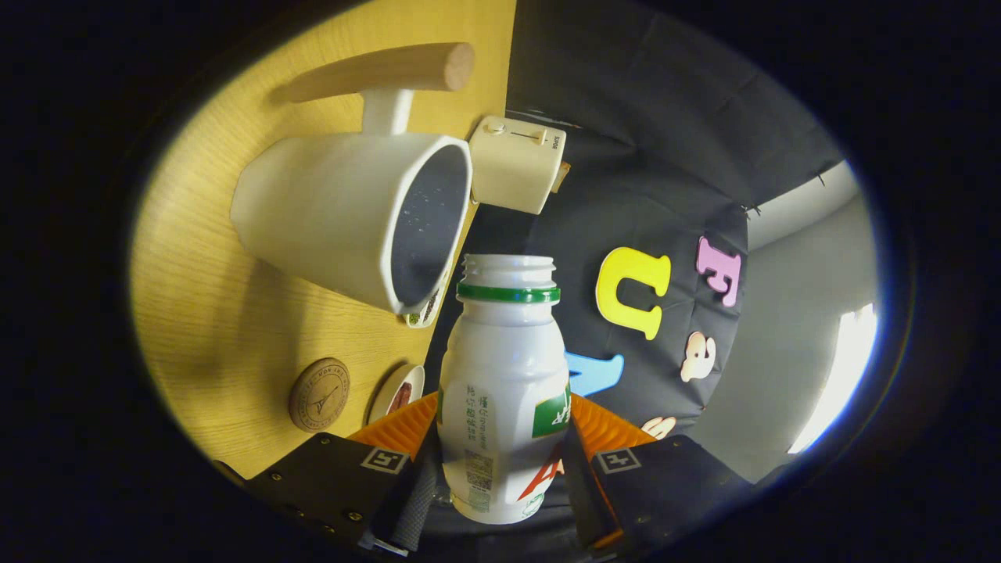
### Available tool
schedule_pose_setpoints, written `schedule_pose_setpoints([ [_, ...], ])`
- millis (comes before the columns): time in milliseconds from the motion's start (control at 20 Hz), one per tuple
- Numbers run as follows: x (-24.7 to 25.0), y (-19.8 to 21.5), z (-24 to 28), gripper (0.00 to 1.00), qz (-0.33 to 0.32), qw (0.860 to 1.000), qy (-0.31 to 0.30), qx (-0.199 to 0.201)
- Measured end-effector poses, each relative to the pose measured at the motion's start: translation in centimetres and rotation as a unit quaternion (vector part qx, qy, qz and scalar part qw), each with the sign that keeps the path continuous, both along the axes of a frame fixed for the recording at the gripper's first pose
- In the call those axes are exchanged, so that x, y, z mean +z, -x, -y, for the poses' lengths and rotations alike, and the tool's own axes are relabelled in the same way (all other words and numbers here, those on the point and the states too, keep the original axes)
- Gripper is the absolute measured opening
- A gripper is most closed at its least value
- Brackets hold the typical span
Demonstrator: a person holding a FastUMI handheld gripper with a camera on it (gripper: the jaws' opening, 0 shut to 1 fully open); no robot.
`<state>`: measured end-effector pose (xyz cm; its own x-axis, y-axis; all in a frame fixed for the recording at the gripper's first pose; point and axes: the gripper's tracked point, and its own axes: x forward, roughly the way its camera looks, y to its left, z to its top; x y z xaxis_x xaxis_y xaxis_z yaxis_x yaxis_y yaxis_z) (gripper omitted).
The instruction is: Take the bottle from table, then pour the juice into the cup, finally place the bottle on the coaster
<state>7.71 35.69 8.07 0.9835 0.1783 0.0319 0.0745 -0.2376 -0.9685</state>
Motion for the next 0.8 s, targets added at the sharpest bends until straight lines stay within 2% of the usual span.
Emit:
schedule_pose_setpoints([
  [400,-0.2,-0.3,1.4,0.72,-0.038,0.992,-0.122,-0.017],
  [800,-0.1,-0.6,2.8,0.72,-0.077,0.961,-0.265,-0.032],
])
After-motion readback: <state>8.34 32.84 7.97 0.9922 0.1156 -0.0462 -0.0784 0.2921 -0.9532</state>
